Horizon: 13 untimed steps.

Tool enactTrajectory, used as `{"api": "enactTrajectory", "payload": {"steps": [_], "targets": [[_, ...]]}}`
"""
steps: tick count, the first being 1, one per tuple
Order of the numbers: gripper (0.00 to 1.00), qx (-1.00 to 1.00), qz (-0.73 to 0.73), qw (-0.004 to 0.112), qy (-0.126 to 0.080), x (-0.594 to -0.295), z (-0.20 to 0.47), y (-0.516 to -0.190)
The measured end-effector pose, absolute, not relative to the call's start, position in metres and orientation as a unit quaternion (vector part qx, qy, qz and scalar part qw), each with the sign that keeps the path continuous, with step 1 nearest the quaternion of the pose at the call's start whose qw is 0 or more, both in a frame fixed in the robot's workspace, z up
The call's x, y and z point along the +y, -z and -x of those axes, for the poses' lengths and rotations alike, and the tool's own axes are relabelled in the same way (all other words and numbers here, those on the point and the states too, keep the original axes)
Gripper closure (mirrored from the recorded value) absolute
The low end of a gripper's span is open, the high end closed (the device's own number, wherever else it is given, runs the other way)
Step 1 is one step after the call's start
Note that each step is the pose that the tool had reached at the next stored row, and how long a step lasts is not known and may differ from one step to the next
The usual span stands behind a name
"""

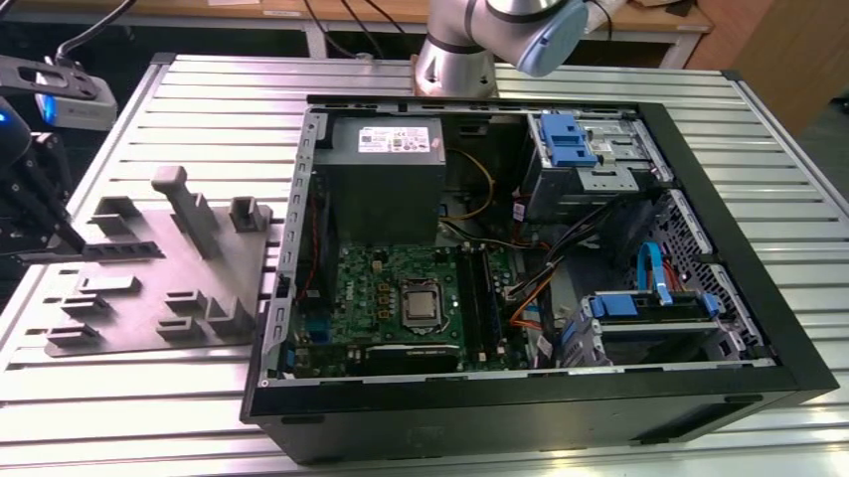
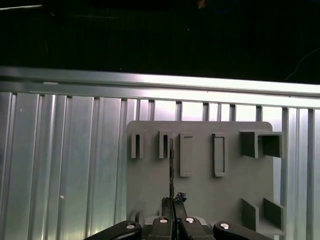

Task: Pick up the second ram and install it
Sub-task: 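Pick up the second ram and move it above second insertion slot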

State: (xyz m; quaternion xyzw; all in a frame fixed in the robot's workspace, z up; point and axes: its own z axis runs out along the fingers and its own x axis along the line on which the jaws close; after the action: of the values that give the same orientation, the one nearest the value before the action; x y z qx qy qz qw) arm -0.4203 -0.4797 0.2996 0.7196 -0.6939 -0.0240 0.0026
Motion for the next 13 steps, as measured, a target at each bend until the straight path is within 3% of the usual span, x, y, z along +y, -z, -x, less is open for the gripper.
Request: {"api": "enactTrajectory", "payload": {"steps": [13], "targets": [[0.88, -0.693, -0.721, 0.001, 0.025, -0.48, 0.42, -0.319]]}}
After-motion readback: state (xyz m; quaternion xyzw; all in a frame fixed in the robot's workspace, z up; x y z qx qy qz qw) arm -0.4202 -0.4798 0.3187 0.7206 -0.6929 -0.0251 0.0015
